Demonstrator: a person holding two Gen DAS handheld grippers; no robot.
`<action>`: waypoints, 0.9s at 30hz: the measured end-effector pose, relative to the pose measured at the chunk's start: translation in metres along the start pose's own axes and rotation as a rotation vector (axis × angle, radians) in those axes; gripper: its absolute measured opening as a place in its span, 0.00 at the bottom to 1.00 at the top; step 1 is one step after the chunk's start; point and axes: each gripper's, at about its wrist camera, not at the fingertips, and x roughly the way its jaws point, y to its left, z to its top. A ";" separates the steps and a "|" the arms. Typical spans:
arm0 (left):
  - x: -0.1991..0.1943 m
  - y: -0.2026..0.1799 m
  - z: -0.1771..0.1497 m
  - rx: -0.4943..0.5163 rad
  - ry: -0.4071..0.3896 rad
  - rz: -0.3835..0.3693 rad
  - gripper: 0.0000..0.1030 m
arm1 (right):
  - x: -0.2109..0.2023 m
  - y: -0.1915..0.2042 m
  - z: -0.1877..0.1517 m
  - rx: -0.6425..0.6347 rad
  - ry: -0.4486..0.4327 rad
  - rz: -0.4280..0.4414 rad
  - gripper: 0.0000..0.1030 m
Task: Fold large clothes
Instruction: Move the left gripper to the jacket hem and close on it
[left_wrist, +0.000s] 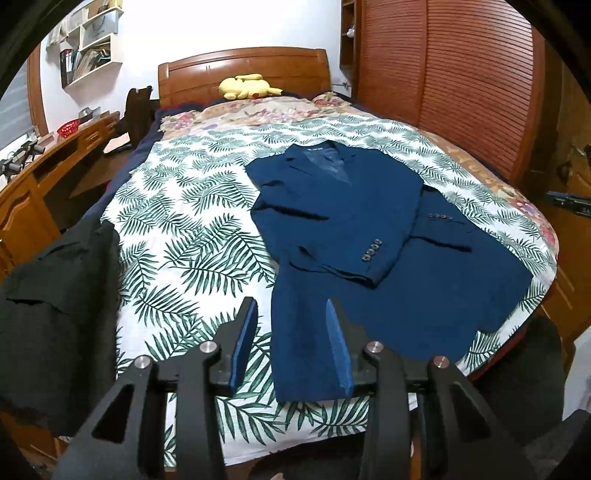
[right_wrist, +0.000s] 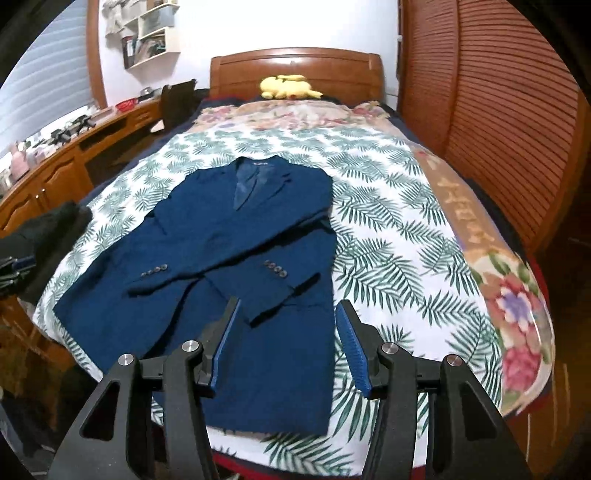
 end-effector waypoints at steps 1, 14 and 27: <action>0.001 0.000 -0.002 -0.004 0.000 -0.006 0.36 | -0.003 0.002 -0.002 0.000 0.002 -0.006 0.51; 0.061 -0.005 -0.039 -0.101 0.147 0.063 0.36 | 0.052 -0.012 -0.038 -0.069 0.079 0.046 0.57; 0.103 -0.013 -0.035 -0.173 0.253 0.197 0.36 | 0.150 -0.044 -0.073 -0.117 0.203 0.163 0.57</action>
